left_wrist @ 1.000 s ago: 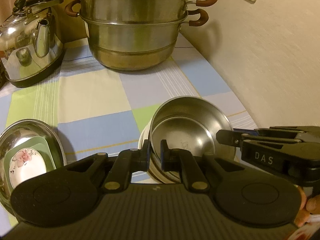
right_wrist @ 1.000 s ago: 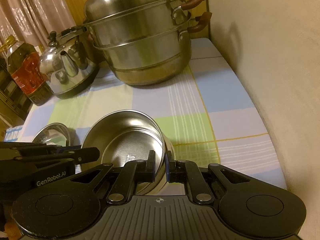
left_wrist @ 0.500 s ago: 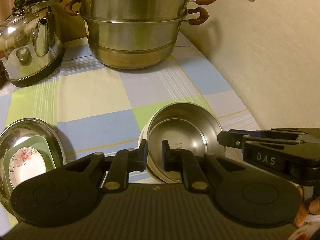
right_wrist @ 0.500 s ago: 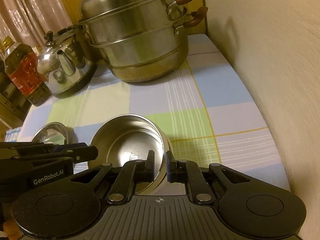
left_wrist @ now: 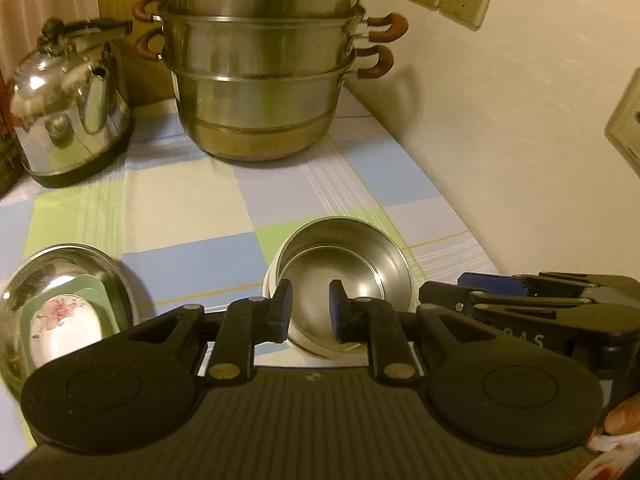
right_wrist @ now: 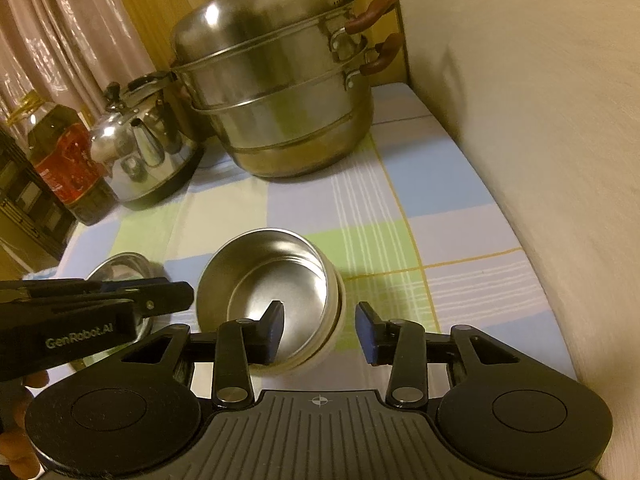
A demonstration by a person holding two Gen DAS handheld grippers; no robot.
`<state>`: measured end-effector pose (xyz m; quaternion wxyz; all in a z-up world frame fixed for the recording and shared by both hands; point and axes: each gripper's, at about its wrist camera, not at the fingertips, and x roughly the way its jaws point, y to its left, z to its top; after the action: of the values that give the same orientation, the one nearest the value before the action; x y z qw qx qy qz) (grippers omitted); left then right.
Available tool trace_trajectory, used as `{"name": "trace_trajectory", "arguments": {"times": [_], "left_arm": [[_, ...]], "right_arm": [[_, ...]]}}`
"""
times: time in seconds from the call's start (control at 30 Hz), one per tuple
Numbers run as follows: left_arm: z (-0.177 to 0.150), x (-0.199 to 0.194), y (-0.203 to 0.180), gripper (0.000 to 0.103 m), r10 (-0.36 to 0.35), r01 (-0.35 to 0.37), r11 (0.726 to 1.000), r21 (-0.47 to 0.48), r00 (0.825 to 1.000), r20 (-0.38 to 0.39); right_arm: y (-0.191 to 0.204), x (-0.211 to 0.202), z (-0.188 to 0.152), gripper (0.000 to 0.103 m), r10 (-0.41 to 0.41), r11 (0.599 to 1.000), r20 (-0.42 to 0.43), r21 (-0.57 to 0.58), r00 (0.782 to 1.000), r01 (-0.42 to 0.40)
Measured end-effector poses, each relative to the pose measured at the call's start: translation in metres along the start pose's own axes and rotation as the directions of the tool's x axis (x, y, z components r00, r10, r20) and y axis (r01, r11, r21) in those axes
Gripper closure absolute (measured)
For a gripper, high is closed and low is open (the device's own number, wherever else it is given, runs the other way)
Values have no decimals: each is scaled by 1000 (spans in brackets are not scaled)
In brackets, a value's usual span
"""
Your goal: Organize plates and bowls
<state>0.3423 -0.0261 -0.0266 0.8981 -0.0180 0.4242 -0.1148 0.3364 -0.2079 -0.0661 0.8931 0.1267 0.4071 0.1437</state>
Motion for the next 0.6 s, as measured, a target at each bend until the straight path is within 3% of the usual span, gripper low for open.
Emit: {"name": "trace_trajectory", "arguments": {"times": [0.13,0.6], "left_arm": [[-10,-22,-4,79,12,-12,1000,0,1000,17],[-78,-98,-16,78,65,-64,996,-58,997,31]], "right_arm": [[1,-20,-7,59,22,1000,28,-2,999,-22],[10,-101,-56,42,82,996,90,-35,993,-79]]}}
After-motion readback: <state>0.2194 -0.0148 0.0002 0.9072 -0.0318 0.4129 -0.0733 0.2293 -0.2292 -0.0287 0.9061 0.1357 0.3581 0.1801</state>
